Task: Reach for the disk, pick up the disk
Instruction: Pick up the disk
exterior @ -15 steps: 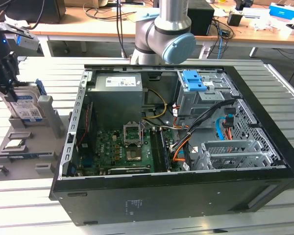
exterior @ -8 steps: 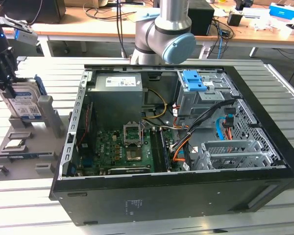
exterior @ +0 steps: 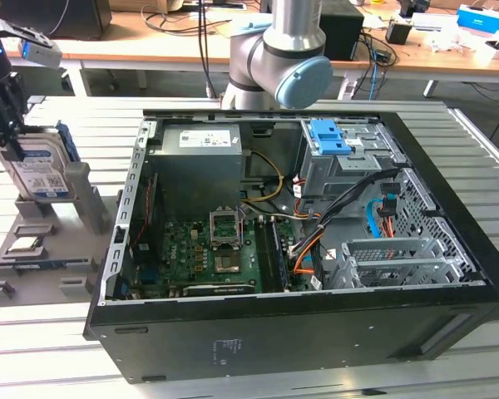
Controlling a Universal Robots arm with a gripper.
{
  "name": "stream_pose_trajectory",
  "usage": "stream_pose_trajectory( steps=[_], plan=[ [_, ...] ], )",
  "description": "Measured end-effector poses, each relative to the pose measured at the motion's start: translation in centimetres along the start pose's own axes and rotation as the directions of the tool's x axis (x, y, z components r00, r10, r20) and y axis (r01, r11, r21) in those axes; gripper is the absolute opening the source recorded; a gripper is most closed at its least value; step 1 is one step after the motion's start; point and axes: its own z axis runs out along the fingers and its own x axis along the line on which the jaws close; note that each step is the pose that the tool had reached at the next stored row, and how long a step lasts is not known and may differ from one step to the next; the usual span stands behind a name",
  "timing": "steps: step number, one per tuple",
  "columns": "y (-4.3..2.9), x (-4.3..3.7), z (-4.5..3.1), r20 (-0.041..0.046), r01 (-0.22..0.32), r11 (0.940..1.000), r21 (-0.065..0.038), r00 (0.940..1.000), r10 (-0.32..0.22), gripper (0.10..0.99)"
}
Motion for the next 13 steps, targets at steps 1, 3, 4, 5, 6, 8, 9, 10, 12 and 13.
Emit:
stream_pose_trajectory(
  steps=[1, 3, 4, 5, 6, 8, 9, 10, 12, 13],
  plan=[
    [-0.02, 0.0, -0.19, 0.0, 0.0, 1.0, 0.0, 1.0, 0.0, 0.365],
    [-0.08, 0.0, -0.61, 0.0, 0.0, 1.0, -0.001, 1.0, 0.0, 0.365],
    [-0.12, 0.0, -0.88, 0.0, 0.0, 1.0, -0.001, 1.0, 0.0, 0.365],
    [-0.14, 0.0, -0.97, 0.0, 0.0, 1.0, -0.001, 1.0, 0.0, 0.365],
    [-0.15, 0.0, -1.06, 0.0, 0.0, 1.0, -0.002, 1.0, 0.0, 0.365],
    [-0.18, -0.01, -1.46, 0.0, 0.0, 1.0, -0.002, 1.0, 0.0, 0.365],
    [-0.2, -0.01, -1.66, 0.0, 0.0, 1.0, -0.002, 1.0, 0.0, 0.365],
    [-0.2, -0.01, -1.8, 0.0, 0.0, 1.0, -0.002, 1.0, 0.0, 0.365],
    [-0.22, -0.01, -2.08, -0.0001, 0.0, 1.0, -0.002, 1.0, 0.0, 0.365],
    [-0.23, -0.01, -2.25, 0.0, 0.0, 1.0, -0.002, 1.0, 0.0, 0.365]
  ],
)
